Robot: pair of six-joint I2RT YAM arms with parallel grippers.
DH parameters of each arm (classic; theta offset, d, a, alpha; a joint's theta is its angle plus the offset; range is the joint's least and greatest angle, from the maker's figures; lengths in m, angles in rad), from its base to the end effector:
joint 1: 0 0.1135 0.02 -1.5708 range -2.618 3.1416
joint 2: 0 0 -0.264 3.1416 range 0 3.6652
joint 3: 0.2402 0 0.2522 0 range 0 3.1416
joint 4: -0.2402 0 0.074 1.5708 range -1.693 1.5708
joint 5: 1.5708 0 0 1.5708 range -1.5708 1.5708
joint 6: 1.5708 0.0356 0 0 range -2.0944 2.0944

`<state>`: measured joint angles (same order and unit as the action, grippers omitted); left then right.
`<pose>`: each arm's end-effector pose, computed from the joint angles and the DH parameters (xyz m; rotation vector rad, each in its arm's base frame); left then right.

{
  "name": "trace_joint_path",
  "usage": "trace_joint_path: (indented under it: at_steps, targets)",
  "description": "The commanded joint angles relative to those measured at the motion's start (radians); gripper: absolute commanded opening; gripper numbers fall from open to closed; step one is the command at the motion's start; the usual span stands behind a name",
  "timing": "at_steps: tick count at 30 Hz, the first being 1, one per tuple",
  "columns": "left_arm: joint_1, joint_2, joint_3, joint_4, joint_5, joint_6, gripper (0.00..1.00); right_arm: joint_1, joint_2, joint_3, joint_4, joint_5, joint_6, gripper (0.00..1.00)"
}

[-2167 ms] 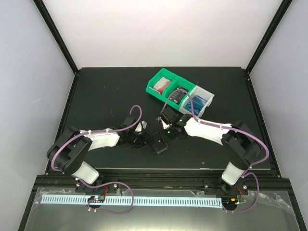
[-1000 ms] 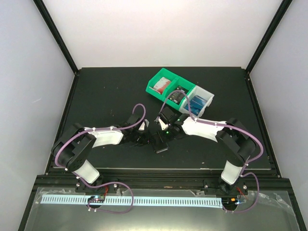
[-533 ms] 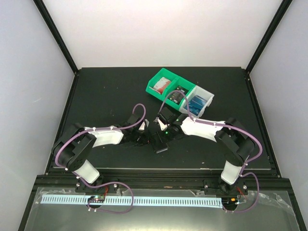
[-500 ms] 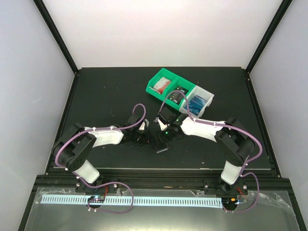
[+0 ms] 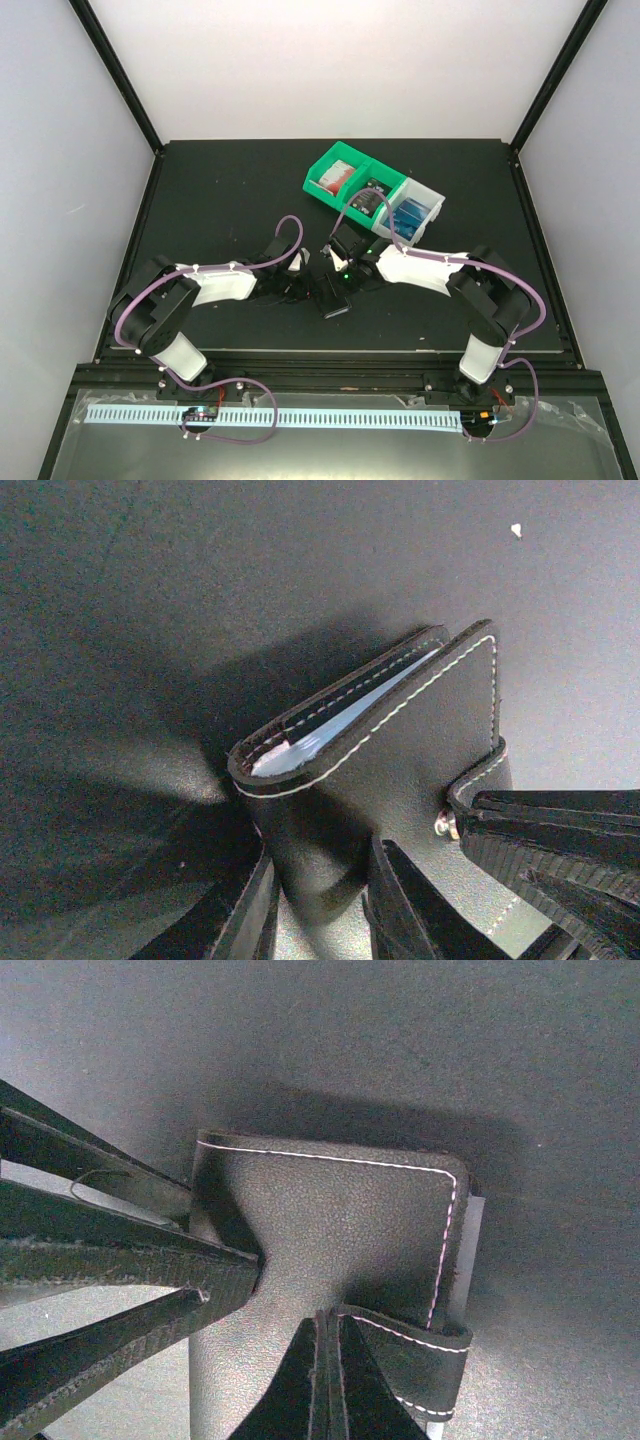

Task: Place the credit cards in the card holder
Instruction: Close the card holder at the center of the board.

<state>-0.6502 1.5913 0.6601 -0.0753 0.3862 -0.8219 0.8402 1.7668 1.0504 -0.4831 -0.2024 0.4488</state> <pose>0.2123 -0.1783 0.1263 -0.0826 2.8247 -0.9580 0.2183 0.2543 0.1554 -0.6208 2.8459 0.5650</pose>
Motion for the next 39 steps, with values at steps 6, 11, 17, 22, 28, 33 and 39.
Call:
trace_joint_path:
  at_steps: [6, 11, 17, 22, 28, 33, 39]
  targets:
    - [-0.010, 0.050, -0.004, -0.056, -0.070, 0.013, 0.26, 0.039, 0.146, -0.113, -0.041, 0.013, 0.013, 0.01]
    - [-0.010, 0.050, -0.002, -0.054, -0.071, 0.012, 0.26, 0.053, 0.157, -0.132, -0.052, 0.022, 0.012, 0.01]
    - [-0.010, 0.052, -0.002, -0.059, -0.078, 0.010, 0.26, 0.060, 0.179, -0.141, -0.054, 0.050, 0.020, 0.01]
    - [-0.011, 0.040, -0.007, -0.065, -0.087, 0.008, 0.26, 0.060, 0.108, -0.145, -0.042, 0.059, 0.035, 0.01]
    - [-0.008, -0.016, 0.022, -0.114, -0.112, 0.026, 0.31, 0.058, -0.040, -0.035, -0.035, 0.090, 0.080, 0.18]
    - [0.004, -0.130, 0.056, -0.199, -0.185, 0.063, 0.44, 0.045, -0.184, 0.024, 0.036, 0.082, 0.144, 0.35]
    - [0.061, -0.359, 0.090, -0.315, -0.288, 0.150, 0.74, -0.019, -0.468, -0.082, 0.138, 0.263, 0.218, 0.50]
